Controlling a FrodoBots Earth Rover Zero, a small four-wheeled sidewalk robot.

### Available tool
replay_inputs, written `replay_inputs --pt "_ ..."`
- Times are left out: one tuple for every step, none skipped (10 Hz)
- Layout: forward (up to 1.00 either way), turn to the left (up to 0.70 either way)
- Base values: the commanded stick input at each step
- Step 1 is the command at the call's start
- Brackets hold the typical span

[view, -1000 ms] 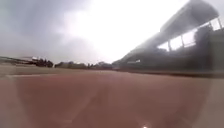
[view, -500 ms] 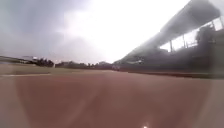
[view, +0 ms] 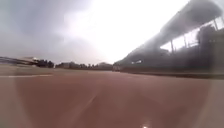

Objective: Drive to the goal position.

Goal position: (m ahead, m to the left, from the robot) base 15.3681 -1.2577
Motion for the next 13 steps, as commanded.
replay_inputs --pt "0.7 0.0" --pt "0.7 0.0" --pt "0.7 0.0" --pt "0.7 0.0" --pt "0.7 0.0" --pt "0.7 0.0" --pt "0.7 0.0" --pt "0.7 0.0" --pt "0.7 0.0" --pt "0.7 0.0" --pt "0.7 0.0" --pt "0.7 0.0" --pt "0.7 0.0"
